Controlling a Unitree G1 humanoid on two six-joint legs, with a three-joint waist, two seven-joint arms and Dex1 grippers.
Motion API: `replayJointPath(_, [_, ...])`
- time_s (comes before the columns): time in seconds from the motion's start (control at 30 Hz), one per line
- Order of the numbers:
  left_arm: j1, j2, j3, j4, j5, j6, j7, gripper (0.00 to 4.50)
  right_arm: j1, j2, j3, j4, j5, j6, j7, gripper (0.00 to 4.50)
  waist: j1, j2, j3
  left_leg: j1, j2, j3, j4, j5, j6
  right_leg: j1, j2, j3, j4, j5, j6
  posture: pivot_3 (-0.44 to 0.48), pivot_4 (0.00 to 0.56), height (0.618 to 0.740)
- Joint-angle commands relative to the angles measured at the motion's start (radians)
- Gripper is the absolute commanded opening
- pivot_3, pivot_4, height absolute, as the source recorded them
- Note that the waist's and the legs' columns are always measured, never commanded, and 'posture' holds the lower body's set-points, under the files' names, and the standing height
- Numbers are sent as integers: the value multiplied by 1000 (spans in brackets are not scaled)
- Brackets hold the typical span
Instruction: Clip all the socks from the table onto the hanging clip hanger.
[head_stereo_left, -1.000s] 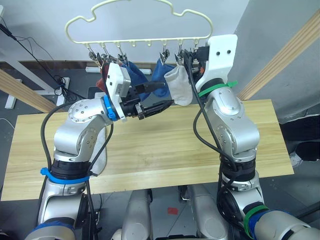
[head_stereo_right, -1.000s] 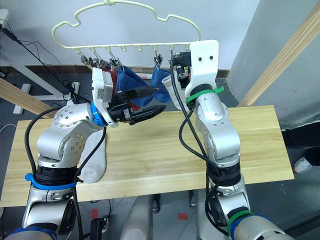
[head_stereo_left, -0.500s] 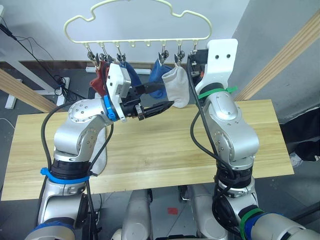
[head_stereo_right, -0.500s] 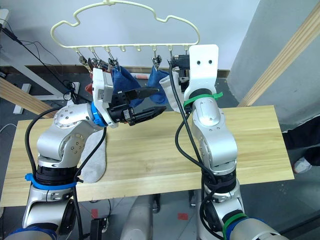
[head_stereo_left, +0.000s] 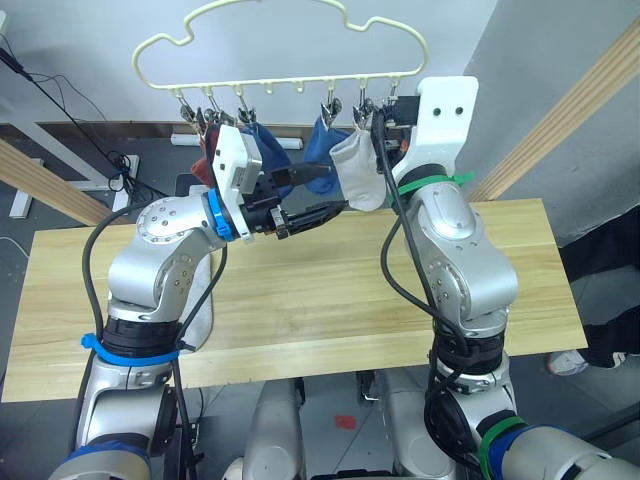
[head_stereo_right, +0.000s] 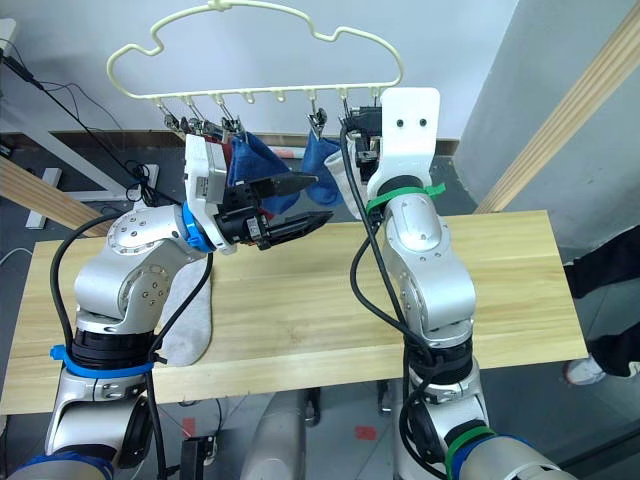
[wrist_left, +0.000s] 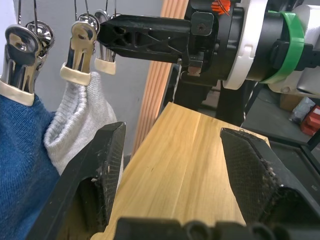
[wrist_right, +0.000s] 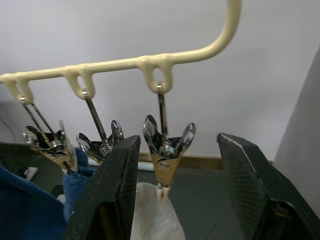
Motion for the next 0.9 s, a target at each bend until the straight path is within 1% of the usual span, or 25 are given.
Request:
replayJointPath(0.03, [-4,1,-2,-27,3,-23,-6,3294,-6,52,-2,-30,30,-39,4,2519,0,0,0,0,0,0,0,0,0,0,0,0,0,0,0,-59,424,740])
replayJointPath(0.6, [-1,12,3,-27,8,-23,-10,3294,-14,41,-46,53,148,-142,45,2519,1,0,0,0,0,0,0,0,0,0,0,0,0,0,0,-42,429,740])
replayJointPath(0.73, [-1,13,5,-30,8,-19,-11,3294,-10,39,-55,68,184,-176,77,2519,1,0,0,0,0,0,0,0,0,0,0,0,0,0,0,-33,431,740])
replayJointPath(0.9, [-1,14,6,-32,9,-17,-11,3294,-7,-4,-56,77,210,-210,139,2519,1,0,0,0,0,0,0,0,0,0,0,0,0,0,0,-33,431,740])
